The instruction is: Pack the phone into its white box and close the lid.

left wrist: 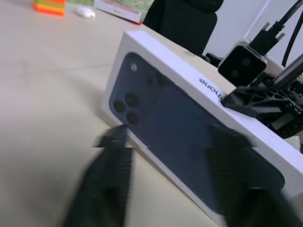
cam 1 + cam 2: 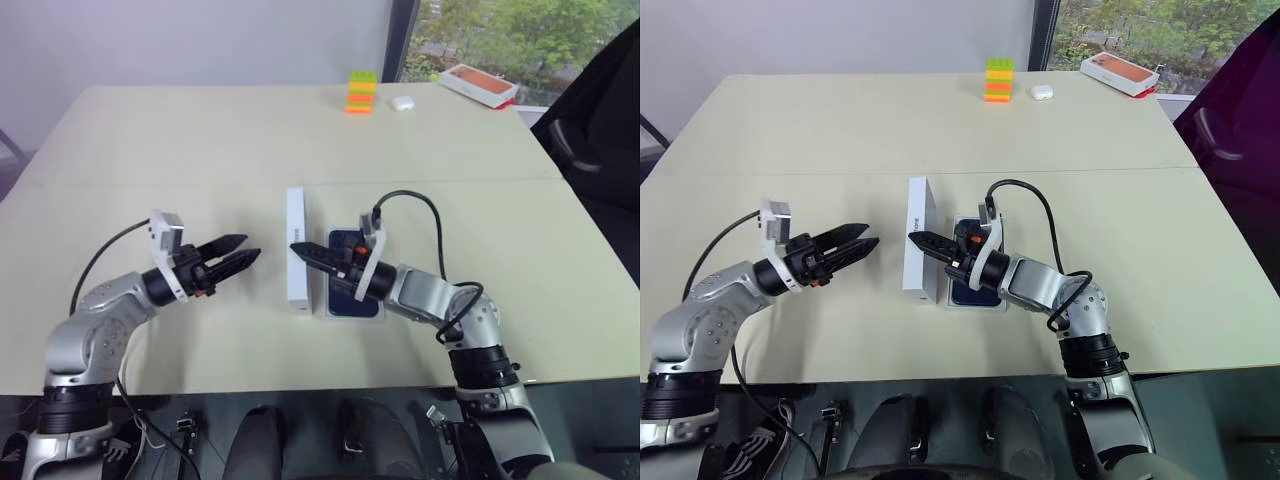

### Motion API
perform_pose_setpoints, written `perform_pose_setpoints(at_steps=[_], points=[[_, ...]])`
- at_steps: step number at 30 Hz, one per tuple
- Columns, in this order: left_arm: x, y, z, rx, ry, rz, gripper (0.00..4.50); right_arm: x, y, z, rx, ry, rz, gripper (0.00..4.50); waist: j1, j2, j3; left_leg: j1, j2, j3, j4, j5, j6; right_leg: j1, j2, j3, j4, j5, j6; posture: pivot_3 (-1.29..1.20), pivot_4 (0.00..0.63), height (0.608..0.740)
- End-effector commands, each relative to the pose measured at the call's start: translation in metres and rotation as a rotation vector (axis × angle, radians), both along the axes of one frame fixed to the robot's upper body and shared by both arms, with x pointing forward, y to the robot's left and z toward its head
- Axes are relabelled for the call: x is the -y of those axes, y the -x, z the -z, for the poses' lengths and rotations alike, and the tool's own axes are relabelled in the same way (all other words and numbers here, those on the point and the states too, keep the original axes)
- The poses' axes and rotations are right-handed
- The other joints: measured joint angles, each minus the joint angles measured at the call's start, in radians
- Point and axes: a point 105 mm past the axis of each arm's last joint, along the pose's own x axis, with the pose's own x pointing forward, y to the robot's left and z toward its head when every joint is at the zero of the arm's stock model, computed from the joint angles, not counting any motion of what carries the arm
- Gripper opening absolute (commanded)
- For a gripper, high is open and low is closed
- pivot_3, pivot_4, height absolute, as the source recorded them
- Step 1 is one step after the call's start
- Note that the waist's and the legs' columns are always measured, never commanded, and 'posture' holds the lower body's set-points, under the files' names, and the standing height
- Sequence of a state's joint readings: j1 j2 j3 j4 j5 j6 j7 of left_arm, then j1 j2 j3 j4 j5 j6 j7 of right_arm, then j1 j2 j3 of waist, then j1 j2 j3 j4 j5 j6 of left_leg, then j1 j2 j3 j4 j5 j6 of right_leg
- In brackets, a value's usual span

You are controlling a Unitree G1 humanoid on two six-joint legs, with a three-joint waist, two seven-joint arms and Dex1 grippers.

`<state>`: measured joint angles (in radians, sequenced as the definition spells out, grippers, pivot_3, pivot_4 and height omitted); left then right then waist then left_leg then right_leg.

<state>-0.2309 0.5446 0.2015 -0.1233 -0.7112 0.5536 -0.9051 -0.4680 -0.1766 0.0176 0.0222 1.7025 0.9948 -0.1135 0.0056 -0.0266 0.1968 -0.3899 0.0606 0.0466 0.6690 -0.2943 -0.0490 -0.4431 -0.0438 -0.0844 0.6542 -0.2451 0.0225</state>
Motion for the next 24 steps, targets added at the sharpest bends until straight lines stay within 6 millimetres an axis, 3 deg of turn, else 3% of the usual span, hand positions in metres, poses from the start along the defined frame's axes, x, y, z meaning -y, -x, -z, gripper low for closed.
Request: perform_pose_setpoints(at_steps=[1, 3, 7, 14, 17, 21, 24], points=[[0.009, -0.005, -0.001, 0.038, -0.004, -0.014, 0.71, 0.002, 0.000, -0.001, 0.013, 0.002, 0.013, 0.00, 0.001, 0.000, 0.000, 0.000, 0.000, 0.000, 0.000, 0.000, 0.000, 0.000, 0.000, 0.000, 0.000, 0.000, 0.000, 0.00, 0.150, 0.740], [0.023, -0.010, 0.003, 0.044, 0.001, -0.007, 0.11, 0.005, -0.002, -0.001, 0.010, 0.006, 0.026, 0.00, 0.004, 0.000, 0.000, 0.000, 0.000, 0.000, 0.000, 0.000, 0.000, 0.000, 0.000, 0.000, 0.000, 0.000, 0.000, 0.00, 0.150, 0.740], [0.048, -0.018, 0.010, 0.041, 0.023, 0.015, 0.11, 0.009, 0.001, 0.004, 0.009, 0.043, 0.030, 0.00, 0.006, 0.000, -0.001, 0.000, -0.001, 0.000, 0.000, 0.000, 0.000, 0.000, 0.000, 0.000, 0.001, 0.000, 0.000, 0.00, 0.150, 0.740], [0.055, -0.021, 0.017, 0.017, 0.027, 0.067, 0.11, 0.022, 0.002, 0.006, 0.001, 0.059, 0.044, 0.00, 0.001, 0.001, -0.002, 0.001, -0.001, -0.001, 0.000, 0.000, 0.000, 0.000, 0.001, 0.000, 0.001, 0.000, 0.000, 0.00, 0.150, 0.740], [0.060, -0.022, 0.019, 0.019, 0.031, 0.081, 0.00, 0.025, 0.002, 0.007, -0.015, 0.054, 0.047, 0.90, 0.002, 0.001, -0.002, 0.001, -0.001, 0.000, 0.000, 0.000, 0.000, 0.001, 0.001, 0.000, 0.001, 0.000, 0.000, 0.00, 0.150, 0.740], [0.071, -0.021, 0.020, 0.015, 0.037, 0.105, 0.00, 0.044, 0.000, 0.004, 0.059, 0.134, 0.069, 2.76, 0.007, 0.001, -0.002, 0.000, -0.002, 0.000, 0.000, 0.000, 0.000, 0.001, 0.000, 0.000, 0.000, 0.000, 0.000, 0.00, 0.150, 0.740], [0.076, -0.022, 0.021, 0.012, 0.038, 0.116, 0.00, 0.072, -0.002, -0.004, 0.135, 0.199, 0.086, 2.76, 0.007, 0.001, -0.002, 0.000, -0.004, 0.000, 0.001, 0.000, 0.000, 0.001, -0.001, 0.000, 0.000, 0.000, 0.000, 0.00, 0.150, 0.740]])
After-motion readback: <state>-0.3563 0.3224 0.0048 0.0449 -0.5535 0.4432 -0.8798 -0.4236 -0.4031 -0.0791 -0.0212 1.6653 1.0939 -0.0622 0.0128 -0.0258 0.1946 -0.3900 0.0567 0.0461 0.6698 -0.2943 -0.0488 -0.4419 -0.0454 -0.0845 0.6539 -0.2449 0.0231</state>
